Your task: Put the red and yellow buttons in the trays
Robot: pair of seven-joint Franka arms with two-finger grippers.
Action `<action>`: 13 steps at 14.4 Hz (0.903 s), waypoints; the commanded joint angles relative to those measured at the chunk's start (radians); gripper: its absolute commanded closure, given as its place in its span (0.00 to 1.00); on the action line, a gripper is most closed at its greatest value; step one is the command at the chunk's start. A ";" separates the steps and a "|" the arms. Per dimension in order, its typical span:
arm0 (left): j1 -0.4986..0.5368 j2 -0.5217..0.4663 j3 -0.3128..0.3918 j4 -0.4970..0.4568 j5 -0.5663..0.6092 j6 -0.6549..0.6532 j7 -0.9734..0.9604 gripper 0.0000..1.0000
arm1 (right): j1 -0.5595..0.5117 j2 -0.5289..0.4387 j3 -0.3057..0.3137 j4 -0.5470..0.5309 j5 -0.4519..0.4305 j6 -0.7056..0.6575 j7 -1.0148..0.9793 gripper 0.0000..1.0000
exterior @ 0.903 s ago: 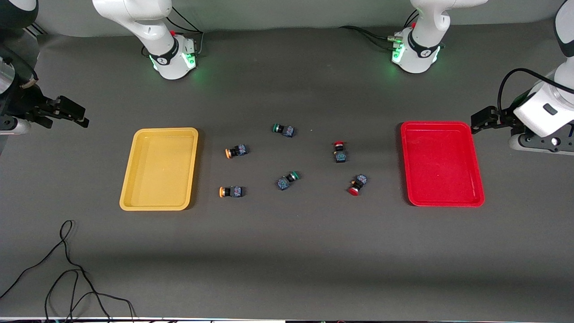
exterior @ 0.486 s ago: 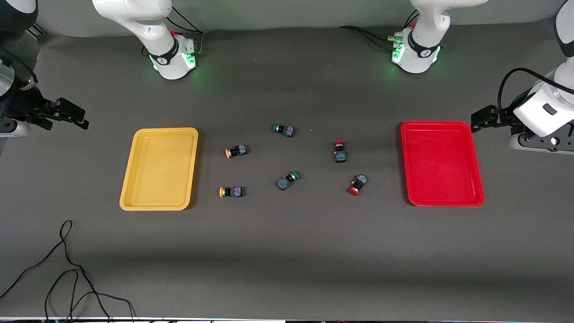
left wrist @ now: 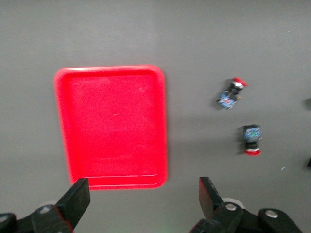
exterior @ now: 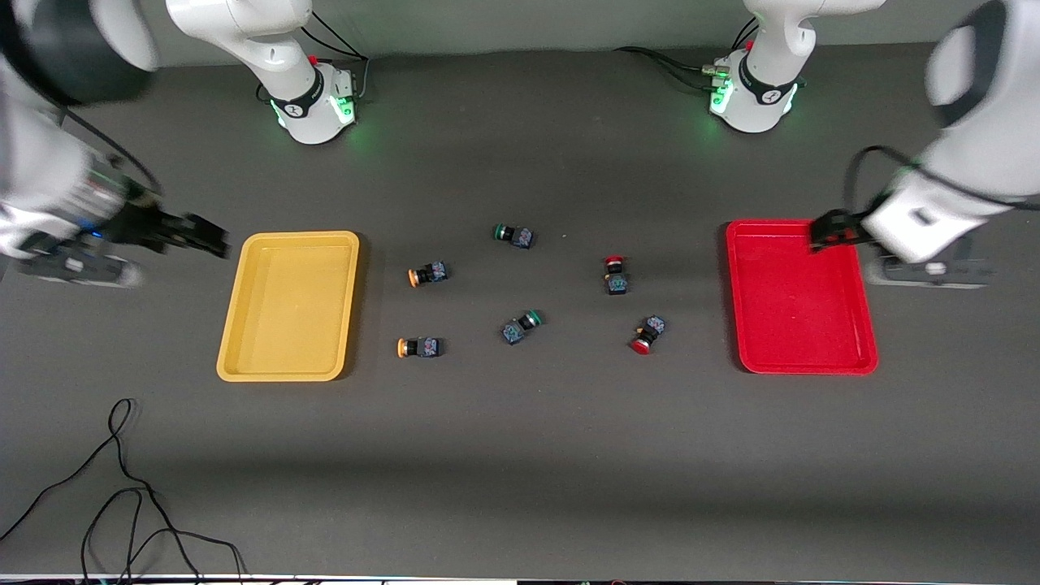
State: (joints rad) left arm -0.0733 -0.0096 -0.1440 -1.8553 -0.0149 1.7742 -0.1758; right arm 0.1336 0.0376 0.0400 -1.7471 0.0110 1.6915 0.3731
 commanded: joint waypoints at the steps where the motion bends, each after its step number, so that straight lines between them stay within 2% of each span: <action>1: -0.119 -0.046 -0.017 -0.104 -0.010 0.063 -0.141 0.00 | 0.104 0.079 -0.005 -0.037 -0.003 0.089 0.246 0.00; 4: -0.270 -0.007 -0.017 -0.102 -0.011 0.128 -0.344 0.00 | 0.200 0.148 -0.005 -0.121 0.001 0.233 0.540 0.00; 6: -0.324 0.017 -0.017 -0.104 -0.011 0.166 -0.398 0.00 | 0.266 0.189 -0.003 -0.219 0.012 0.388 0.668 0.00; 8: -0.364 0.066 -0.017 -0.120 -0.011 0.232 -0.450 0.00 | 0.287 0.225 -0.003 -0.303 0.014 0.525 0.777 0.00; 11: -0.398 0.128 -0.017 -0.230 -0.005 0.437 -0.479 0.00 | 0.354 0.306 0.000 -0.366 0.017 0.649 0.894 0.00; 13: -0.402 0.166 -0.016 -0.316 0.004 0.571 -0.484 0.00 | 0.362 0.335 0.001 -0.422 0.015 0.750 0.949 0.00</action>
State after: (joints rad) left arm -0.4524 0.1385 -0.1783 -2.0833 -0.0202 2.2311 -0.6323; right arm 0.4730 0.3547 0.0476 -2.1223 0.0173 2.3581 1.2574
